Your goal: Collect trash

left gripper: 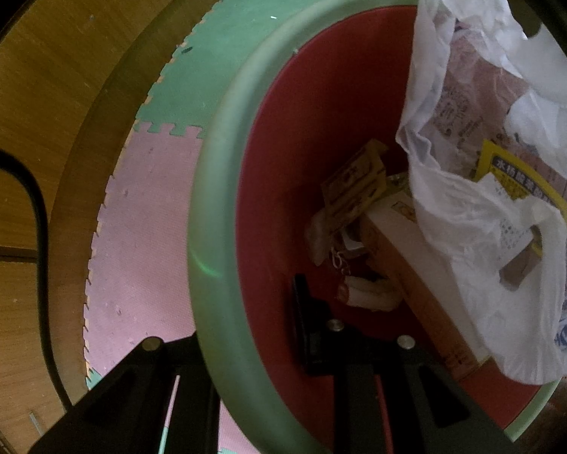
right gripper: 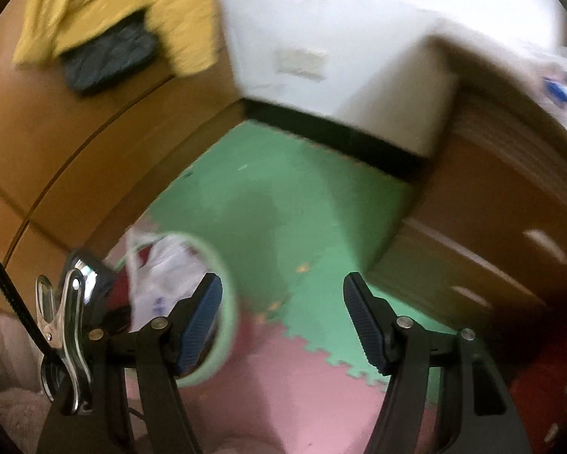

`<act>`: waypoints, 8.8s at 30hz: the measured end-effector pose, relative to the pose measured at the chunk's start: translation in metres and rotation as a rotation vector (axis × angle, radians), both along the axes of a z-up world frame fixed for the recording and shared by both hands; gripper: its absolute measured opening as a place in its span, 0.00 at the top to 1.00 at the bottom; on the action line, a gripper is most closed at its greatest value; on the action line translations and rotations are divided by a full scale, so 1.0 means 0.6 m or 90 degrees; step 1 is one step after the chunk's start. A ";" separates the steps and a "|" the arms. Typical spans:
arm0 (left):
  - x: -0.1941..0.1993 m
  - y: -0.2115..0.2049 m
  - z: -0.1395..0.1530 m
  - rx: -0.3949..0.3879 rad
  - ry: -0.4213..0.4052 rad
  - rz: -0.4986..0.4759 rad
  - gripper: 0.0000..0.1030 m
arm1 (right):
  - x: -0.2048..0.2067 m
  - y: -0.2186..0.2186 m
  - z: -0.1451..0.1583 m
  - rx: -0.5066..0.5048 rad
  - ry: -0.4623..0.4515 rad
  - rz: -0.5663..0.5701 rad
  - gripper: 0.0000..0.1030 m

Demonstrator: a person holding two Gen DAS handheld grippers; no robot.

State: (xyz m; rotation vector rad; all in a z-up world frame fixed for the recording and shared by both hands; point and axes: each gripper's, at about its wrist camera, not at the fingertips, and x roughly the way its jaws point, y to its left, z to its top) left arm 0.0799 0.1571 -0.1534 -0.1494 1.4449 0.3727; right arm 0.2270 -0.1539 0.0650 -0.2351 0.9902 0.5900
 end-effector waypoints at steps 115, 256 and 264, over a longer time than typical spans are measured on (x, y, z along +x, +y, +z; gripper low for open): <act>-0.001 0.004 0.000 0.006 -0.004 -0.009 0.84 | -0.088 0.215 -0.087 -0.005 0.022 0.218 0.51; -0.016 0.013 0.002 -0.004 -0.002 -0.013 0.83 | 0.250 -0.285 0.173 -0.053 -0.111 -0.331 0.73; -0.016 0.013 0.001 -0.002 -0.001 -0.016 0.83 | 0.204 -0.242 0.181 0.003 -0.089 -0.256 0.72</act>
